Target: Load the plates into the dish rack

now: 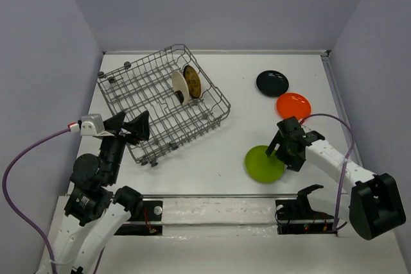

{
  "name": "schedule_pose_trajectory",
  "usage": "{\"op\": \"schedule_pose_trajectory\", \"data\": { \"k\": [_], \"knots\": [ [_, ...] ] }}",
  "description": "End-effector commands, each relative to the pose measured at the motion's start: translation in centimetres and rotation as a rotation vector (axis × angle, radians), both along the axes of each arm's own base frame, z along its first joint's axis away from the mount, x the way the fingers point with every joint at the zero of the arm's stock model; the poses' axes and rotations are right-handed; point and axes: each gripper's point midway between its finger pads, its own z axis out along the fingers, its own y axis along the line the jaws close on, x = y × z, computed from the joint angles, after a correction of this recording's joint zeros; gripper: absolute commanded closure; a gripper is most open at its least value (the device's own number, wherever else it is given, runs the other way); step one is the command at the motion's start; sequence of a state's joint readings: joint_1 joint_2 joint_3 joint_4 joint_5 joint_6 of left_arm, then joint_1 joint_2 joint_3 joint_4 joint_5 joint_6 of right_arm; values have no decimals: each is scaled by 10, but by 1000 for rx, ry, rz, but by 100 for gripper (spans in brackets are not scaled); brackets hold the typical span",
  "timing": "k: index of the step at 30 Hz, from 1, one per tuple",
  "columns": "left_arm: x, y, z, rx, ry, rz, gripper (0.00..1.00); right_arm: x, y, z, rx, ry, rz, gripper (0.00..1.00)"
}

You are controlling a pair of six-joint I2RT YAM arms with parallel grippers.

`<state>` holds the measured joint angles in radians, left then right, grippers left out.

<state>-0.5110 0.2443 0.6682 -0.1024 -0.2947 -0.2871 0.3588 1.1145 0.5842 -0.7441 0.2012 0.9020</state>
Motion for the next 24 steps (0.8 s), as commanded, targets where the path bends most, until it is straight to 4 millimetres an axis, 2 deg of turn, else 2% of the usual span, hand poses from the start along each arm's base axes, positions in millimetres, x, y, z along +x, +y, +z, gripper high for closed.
{"op": "schedule_pose_trajectory", "data": {
  "k": [1,4,9,10,11,14,18,23,24],
  "knots": [
    [-6,6,23,-33,-61,12,1,17,20,6,106,-62,24,12],
    [-4,3,22,-28,-53,6,1,18,39,4,209,-74,65,20],
    [-2,4,21,-26,-47,16,1,13,71,-8,367,-24,149,24],
    [-1,4,19,-22,-42,18,1,18,75,-7,390,-46,159,26],
    [-1,4,19,-21,-40,19,1,15,76,-11,397,-40,159,27],
    [2,2,17,-16,-30,16,1,20,78,-10,417,-84,154,40],
    [4,1,15,-10,-23,16,1,16,80,-14,444,-104,155,52],
    [7,1,14,-5,-16,23,1,7,84,-28,478,-71,166,55],
    [7,1,13,-3,-12,24,1,6,84,-30,478,-69,168,59]
  ]
}}
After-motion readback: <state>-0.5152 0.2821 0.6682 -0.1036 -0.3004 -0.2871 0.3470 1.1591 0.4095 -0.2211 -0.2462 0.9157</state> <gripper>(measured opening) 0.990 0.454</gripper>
